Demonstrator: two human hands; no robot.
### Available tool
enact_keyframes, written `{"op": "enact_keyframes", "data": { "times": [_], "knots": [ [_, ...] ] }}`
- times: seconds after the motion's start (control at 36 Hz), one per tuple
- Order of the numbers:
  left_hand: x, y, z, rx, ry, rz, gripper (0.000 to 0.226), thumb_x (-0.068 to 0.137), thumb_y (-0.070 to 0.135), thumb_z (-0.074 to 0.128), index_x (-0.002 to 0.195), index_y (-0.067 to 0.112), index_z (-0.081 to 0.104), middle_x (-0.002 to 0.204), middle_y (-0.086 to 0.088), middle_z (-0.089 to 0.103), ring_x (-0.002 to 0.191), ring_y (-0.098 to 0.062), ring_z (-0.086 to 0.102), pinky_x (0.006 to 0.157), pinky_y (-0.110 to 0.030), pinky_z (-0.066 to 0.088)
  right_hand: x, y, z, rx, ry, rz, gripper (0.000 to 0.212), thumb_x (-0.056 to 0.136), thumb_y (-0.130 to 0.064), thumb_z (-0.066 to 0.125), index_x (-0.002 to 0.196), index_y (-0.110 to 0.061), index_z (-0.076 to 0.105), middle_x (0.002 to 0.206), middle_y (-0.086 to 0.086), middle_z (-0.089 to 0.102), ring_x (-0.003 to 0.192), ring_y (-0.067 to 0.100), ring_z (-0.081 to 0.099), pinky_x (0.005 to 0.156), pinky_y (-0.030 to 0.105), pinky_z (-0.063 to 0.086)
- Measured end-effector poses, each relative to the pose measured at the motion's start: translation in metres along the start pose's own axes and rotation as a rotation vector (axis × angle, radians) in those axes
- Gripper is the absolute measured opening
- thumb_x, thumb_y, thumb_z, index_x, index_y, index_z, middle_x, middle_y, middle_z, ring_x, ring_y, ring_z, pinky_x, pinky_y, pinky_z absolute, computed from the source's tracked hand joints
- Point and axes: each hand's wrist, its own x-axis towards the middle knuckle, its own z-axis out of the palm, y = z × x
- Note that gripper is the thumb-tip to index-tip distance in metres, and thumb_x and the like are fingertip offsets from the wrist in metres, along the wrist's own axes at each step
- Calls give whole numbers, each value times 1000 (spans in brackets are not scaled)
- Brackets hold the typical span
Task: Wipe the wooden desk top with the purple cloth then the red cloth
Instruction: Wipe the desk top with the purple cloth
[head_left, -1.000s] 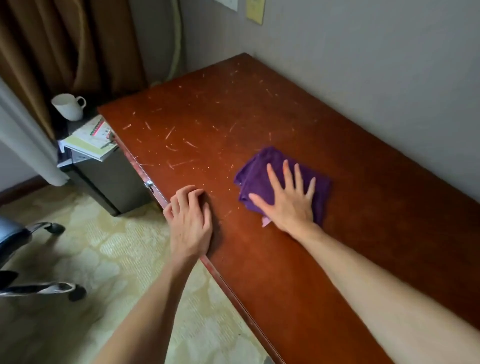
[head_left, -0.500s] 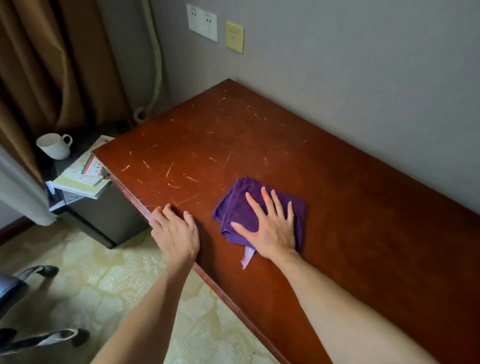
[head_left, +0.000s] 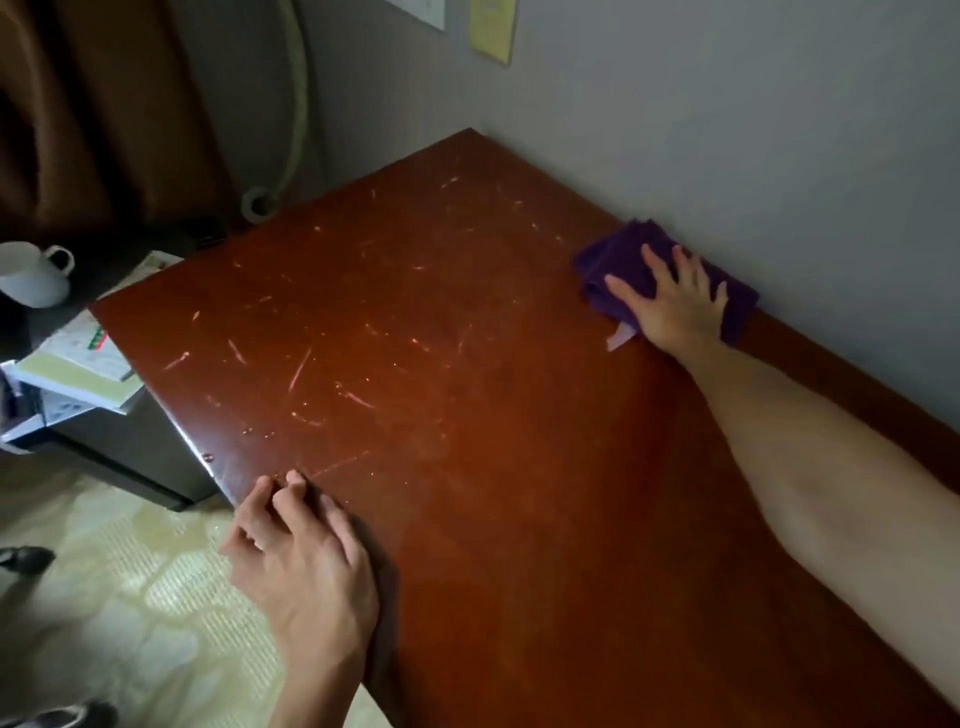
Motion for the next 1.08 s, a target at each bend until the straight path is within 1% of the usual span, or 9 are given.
{"op": "enact_keyframes", "data": {
  "times": [0.06,0.14,0.31,0.47,0.67,0.78,0.89,0.97,1.08],
  "knots": [
    [-1,5,-4,-33,26,14,34,99,19,41,118,-7,53,120,-30,53,123,-43,42,99,-50,28,12,8,-5,-11,20,-6,94,80,-94,26,159,-44,18,171,2,12,157,24,7,123,61,1],
    [-1,11,-11,-63,19,-56,29,97,21,45,113,-2,53,128,-28,49,117,-45,42,95,-52,33,21,10,-4,-55,-5,-41,95,82,-93,21,161,-41,14,170,5,12,157,27,7,123,62,1],
    [-3,14,-17,-110,16,-99,24,96,20,50,112,2,53,131,-24,48,113,-44,43,90,-50,34,-5,3,1,-88,-18,-59,99,80,-94,16,162,-39,7,172,5,4,157,31,2,122,64,-2],
    [0,14,-22,-117,-46,-98,22,99,19,49,112,2,52,129,-23,49,113,-41,45,92,-49,35,-85,-37,18,-100,5,-149,93,83,-90,20,161,-40,11,171,5,8,157,30,5,122,65,4],
    [3,23,-40,-142,-169,-105,43,103,33,33,116,1,58,129,-24,53,110,-44,49,92,-54,40,-217,-94,42,-100,12,-387,94,82,-89,18,161,-39,17,170,4,15,157,31,11,121,66,14],
    [3,13,-54,-193,-238,-43,44,100,34,32,116,3,57,124,-22,55,108,-42,53,93,-52,45,-283,-125,54,-114,-35,-337,93,84,-89,15,162,-37,14,171,6,13,157,33,10,120,67,14],
    [23,-10,-68,-268,-263,21,31,101,33,38,105,9,58,104,-10,55,98,-31,54,85,-45,45,-331,-168,61,-112,-72,-258,94,85,-88,16,162,-34,17,170,9,14,156,36,11,118,69,13],
    [51,-27,-65,-296,-307,50,24,98,30,47,106,10,57,104,-8,51,97,-27,49,85,-42,41,-353,-200,68,-98,-73,-225,101,82,-92,8,162,-32,19,170,10,15,156,36,14,117,70,15],
    [80,-41,-55,-265,-300,11,26,95,30,53,107,7,54,109,-13,51,103,-32,47,91,-46,39,-354,-208,78,-91,-3,-221,96,82,-93,22,161,-38,20,170,6,16,156,32,14,119,67,15]
  ]
}}
